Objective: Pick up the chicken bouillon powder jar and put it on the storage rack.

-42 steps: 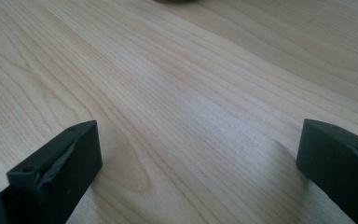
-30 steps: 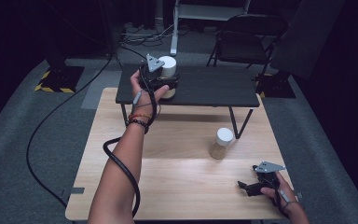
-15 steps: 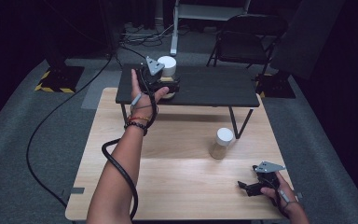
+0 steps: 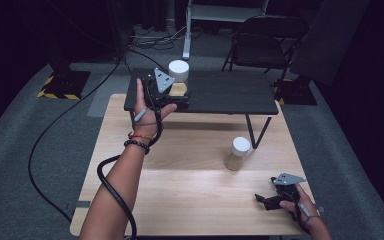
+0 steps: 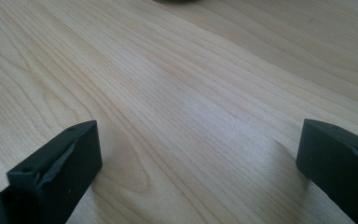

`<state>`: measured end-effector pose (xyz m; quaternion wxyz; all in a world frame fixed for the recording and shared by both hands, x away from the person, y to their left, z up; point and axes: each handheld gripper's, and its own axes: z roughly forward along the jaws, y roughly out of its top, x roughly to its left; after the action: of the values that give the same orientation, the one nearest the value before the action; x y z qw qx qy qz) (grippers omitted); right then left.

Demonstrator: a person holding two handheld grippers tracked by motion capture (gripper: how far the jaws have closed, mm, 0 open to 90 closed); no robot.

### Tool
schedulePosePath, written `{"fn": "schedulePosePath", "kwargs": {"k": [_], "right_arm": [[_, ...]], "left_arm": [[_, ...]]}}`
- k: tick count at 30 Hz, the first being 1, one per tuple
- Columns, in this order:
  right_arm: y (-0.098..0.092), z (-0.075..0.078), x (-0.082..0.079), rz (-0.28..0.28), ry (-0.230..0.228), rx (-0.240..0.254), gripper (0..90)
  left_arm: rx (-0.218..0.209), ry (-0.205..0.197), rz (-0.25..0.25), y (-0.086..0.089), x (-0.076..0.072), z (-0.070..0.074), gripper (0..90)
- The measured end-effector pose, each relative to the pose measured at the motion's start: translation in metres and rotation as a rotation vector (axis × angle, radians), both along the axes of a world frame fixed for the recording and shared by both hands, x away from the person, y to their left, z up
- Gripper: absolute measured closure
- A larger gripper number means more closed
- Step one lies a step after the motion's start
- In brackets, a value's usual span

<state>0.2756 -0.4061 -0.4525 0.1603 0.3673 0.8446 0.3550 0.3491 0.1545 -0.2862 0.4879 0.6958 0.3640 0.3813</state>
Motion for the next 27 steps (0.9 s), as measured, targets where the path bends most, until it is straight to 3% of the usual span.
{"fn": "schedulePosePath", "kwargs": {"k": [5, 19, 27], "right_arm": [[0.0, 0.0, 0.0, 0.0, 0.0, 0.0, 0.0], [0.0, 0.0, 0.0, 0.0, 0.0, 0.0, 0.0], [0.0, 0.0, 0.0, 0.0, 0.0, 0.0, 0.0]], "left_arm": [[0.065, -0.019, -0.018, -0.003, -0.013, -0.005, 0.7], [0.138, -0.027, -0.1, -0.002, -0.042, -0.021, 0.7], [0.238, -0.032, -0.109, -0.011, -0.056, -0.038, 0.7]]}}
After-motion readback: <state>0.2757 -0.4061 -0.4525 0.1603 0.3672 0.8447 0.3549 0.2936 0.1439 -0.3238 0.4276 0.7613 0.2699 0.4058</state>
